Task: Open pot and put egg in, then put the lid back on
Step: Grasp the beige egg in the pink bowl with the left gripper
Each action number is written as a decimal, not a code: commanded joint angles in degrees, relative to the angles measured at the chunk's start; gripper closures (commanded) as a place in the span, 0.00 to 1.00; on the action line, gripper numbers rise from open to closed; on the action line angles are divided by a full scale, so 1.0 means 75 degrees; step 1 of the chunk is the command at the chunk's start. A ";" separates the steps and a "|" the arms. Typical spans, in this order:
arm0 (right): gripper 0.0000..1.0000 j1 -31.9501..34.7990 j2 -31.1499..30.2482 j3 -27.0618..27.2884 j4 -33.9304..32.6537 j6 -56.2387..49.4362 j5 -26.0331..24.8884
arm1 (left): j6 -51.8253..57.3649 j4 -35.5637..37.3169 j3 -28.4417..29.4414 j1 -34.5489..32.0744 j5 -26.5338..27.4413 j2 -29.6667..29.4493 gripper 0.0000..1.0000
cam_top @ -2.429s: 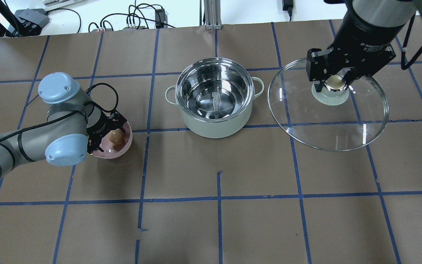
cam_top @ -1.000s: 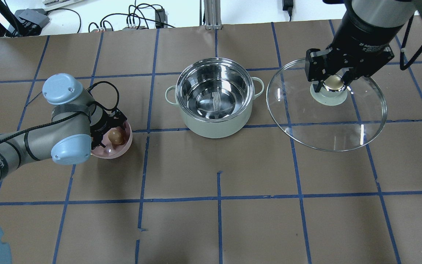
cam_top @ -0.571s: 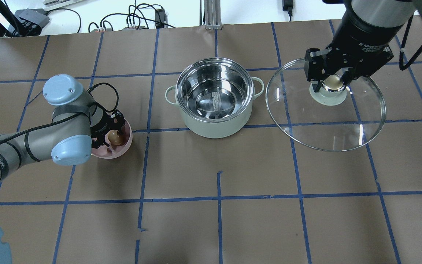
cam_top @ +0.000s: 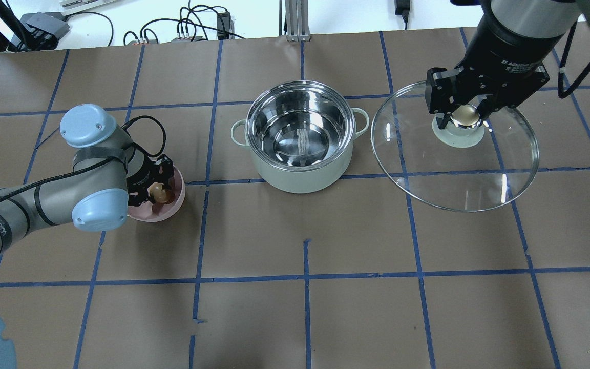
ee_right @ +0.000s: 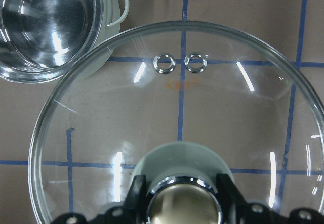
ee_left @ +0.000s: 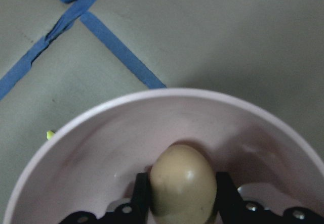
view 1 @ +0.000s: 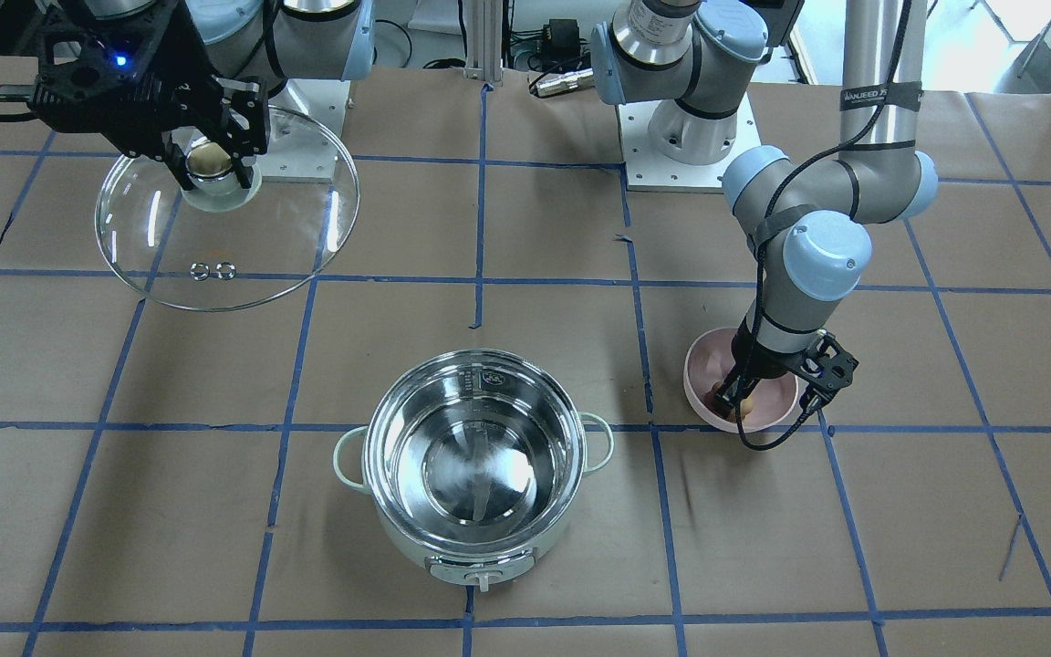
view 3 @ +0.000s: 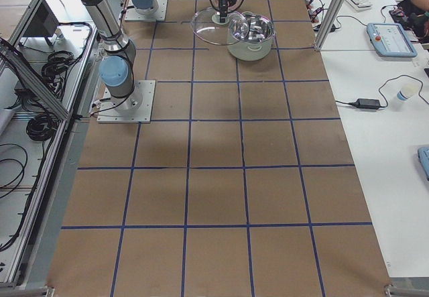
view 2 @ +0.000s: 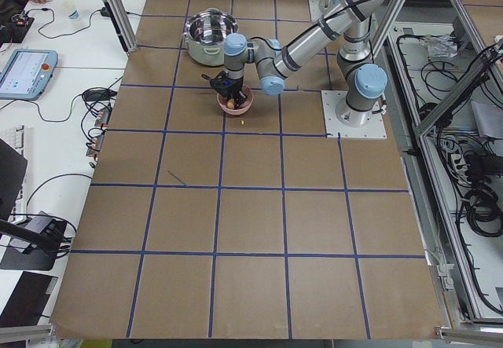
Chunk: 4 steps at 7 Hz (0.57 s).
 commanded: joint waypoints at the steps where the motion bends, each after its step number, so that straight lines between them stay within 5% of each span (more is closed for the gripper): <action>1: 0.96 0.0000 0.0004 0.0000 -0.0003 -0.0009 0.0000 | 0.0021 -0.0011 0.0046 0.0000 -0.0034 0.0012 0.70; 4: 0.95 -0.0012 0.0004 0.0000 -0.0003 -0.0055 -0.0046 | 0.0033 -0.0069 0.0209 -0.0012 -0.0011 0.0175 0.73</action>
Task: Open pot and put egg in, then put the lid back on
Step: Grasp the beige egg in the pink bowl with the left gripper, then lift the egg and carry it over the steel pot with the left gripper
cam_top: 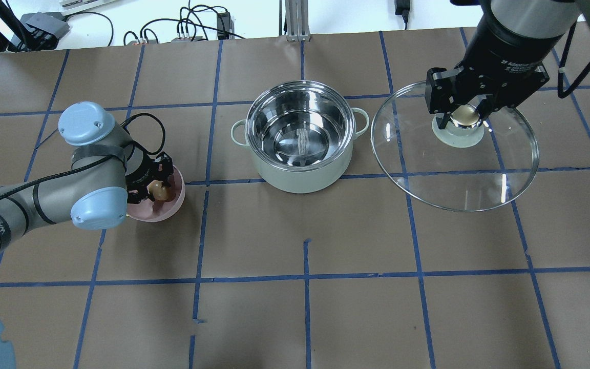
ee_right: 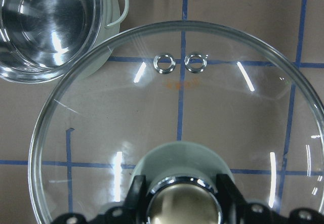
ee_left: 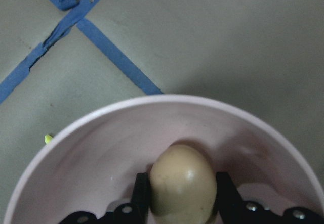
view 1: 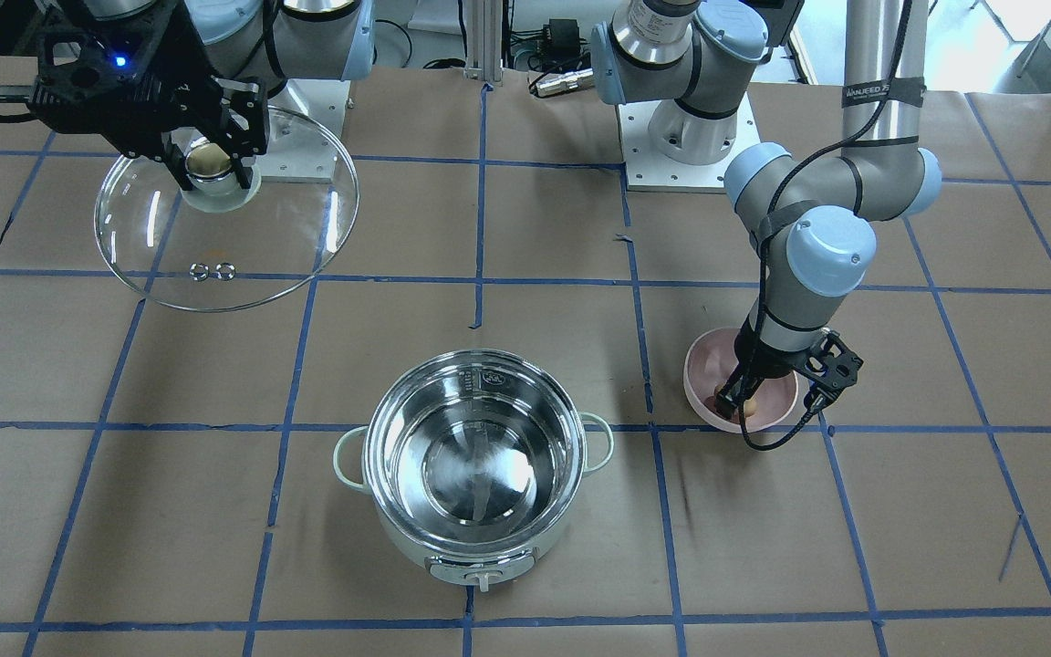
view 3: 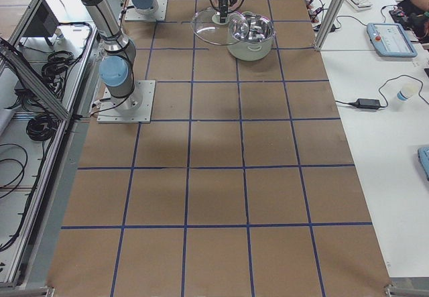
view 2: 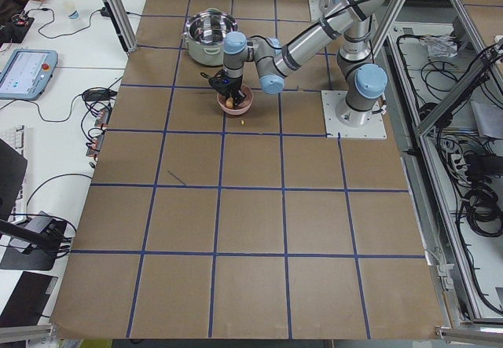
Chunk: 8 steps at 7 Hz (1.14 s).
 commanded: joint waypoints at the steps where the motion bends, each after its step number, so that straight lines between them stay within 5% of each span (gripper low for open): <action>1: 0.95 0.0007 0.0000 0.0000 0.0000 -0.0011 -0.0031 | -0.0003 -0.0173 0.0312 -0.0062 -0.0007 0.0105 0.73; 4: 0.95 0.0007 0.0000 0.0000 0.0000 0.0047 0.0015 | -0.0038 -0.2054 0.1493 -0.0284 -0.0511 0.0573 0.73; 6: 0.95 0.0019 0.0070 -0.0047 -0.0024 0.0071 0.0016 | -0.0038 -0.3064 0.2745 -0.1207 -0.0534 0.0575 0.73; 8: 0.95 0.0019 0.0070 -0.0047 0.0000 0.0083 0.0016 | -0.0085 -0.3092 0.3336 -0.1970 -0.0570 0.0422 0.73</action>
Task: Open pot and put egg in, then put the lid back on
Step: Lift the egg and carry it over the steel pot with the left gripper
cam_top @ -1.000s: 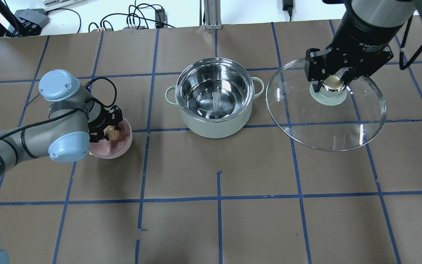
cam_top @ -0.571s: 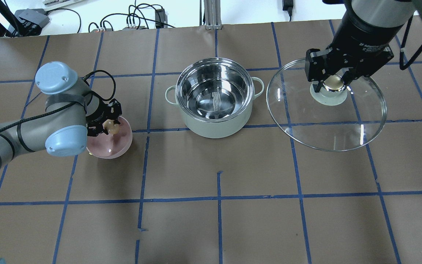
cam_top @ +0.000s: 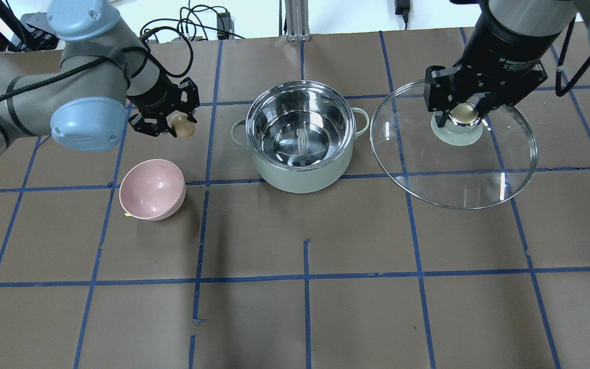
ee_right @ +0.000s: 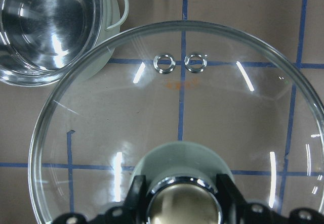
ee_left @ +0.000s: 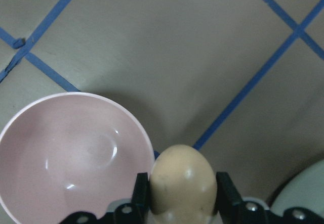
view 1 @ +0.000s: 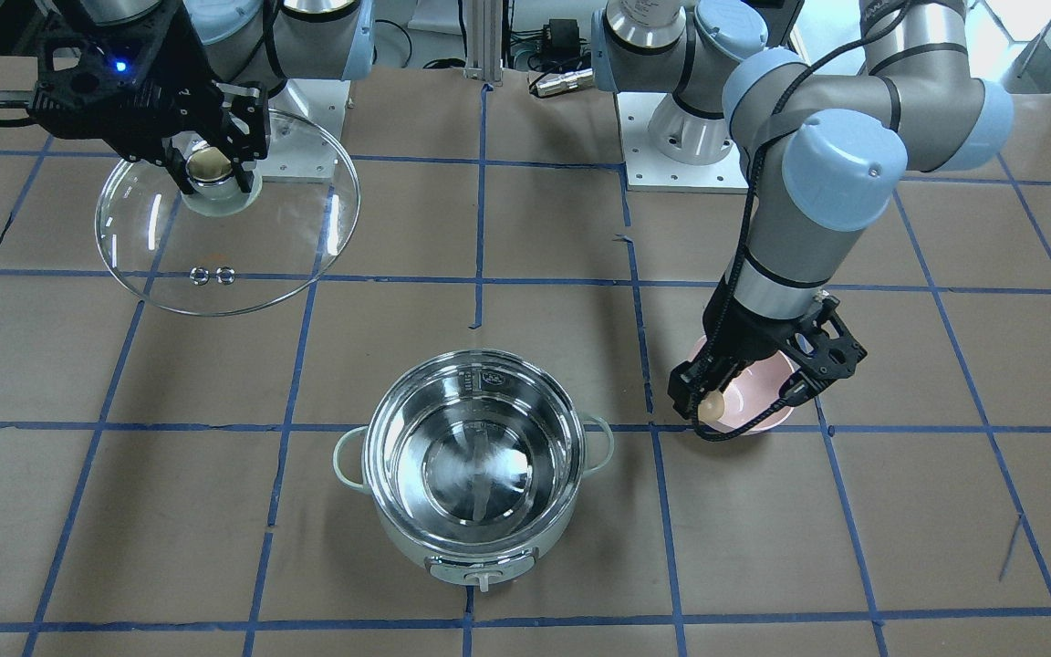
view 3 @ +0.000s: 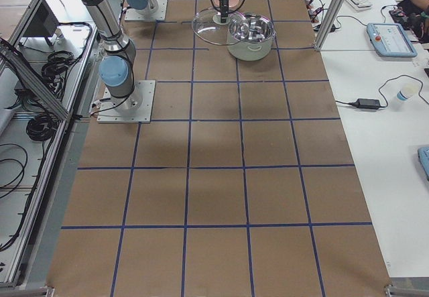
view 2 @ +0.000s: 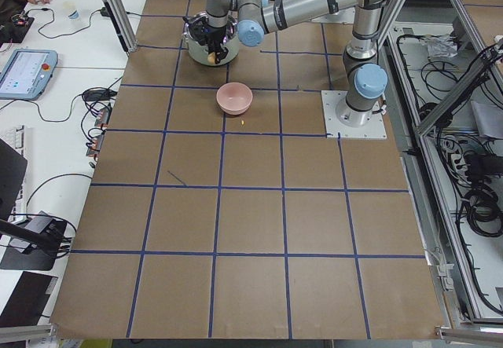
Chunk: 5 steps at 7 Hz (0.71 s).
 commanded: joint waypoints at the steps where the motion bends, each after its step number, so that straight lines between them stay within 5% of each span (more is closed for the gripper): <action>1: 0.95 0.0001 0.0004 -0.0002 0.0017 -0.0008 0.0001 | 0.0067 0.0068 0.0348 -0.0663 -0.0018 -0.0186 0.74; 5: 0.95 0.0001 0.0016 -0.0014 0.0017 -0.0019 0.0001 | 0.0757 0.0641 0.1401 -0.1767 -0.0018 -0.1603 0.77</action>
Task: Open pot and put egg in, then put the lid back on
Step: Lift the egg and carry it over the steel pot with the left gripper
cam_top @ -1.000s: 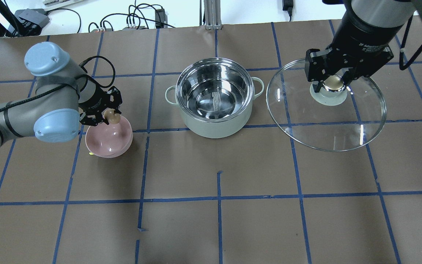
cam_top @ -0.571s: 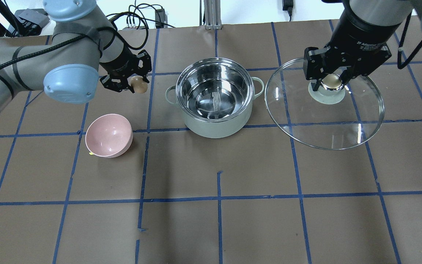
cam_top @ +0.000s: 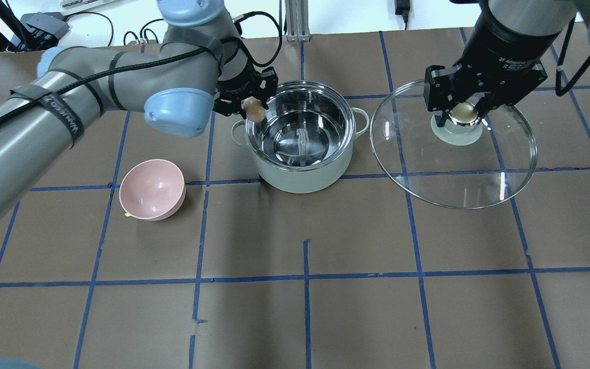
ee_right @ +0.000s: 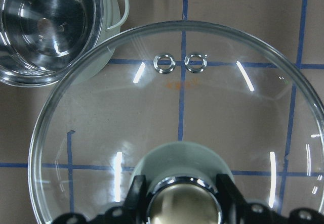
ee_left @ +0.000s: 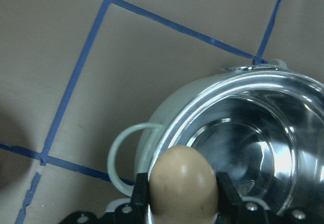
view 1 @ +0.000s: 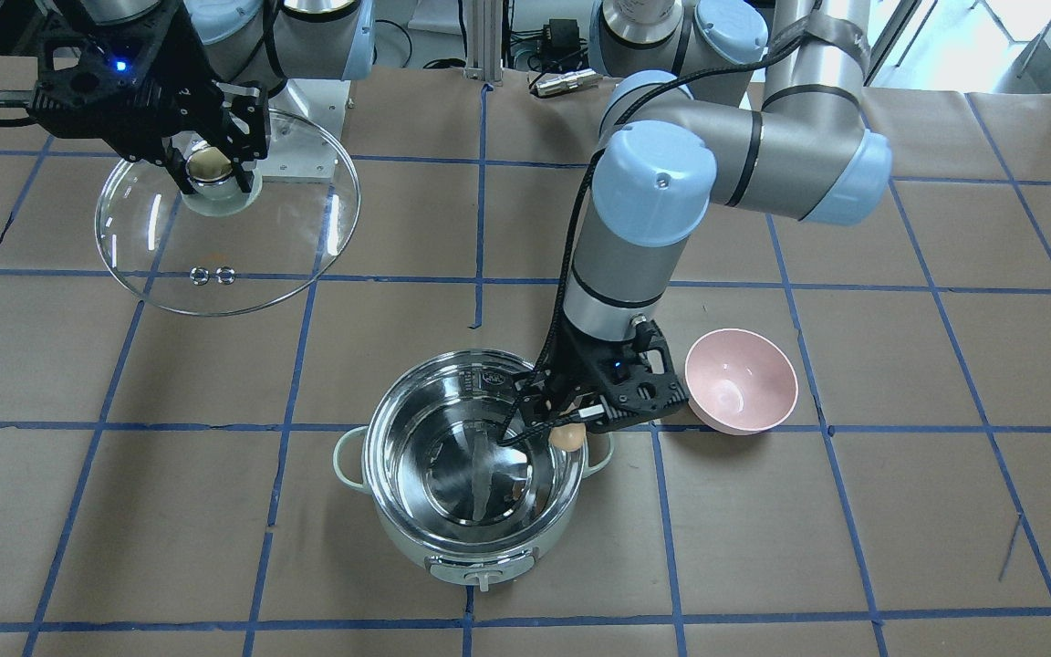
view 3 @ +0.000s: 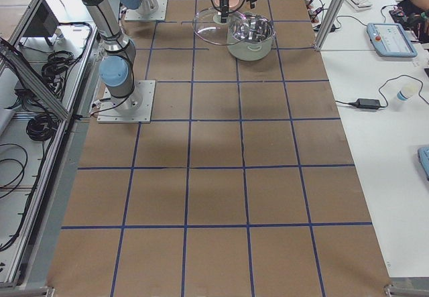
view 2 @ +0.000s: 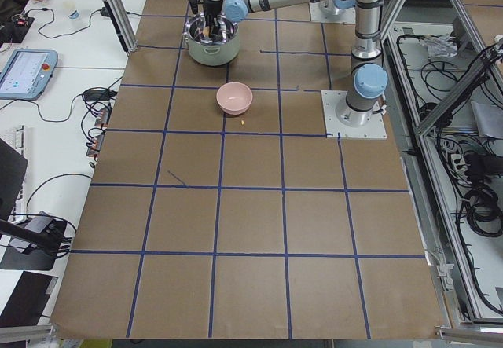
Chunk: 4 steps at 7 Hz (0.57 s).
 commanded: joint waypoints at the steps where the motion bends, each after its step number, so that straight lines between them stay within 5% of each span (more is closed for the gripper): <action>1: 0.95 -0.0012 0.0002 -0.0001 0.0018 -0.0021 0.0000 | 0.0326 0.0600 0.0212 -0.0179 -0.0007 -0.0553 0.77; 4: 0.95 -0.0012 0.0002 0.0011 0.0018 0.0002 0.0012 | 0.0362 0.1434 0.0224 -0.0331 0.0039 -0.1116 0.77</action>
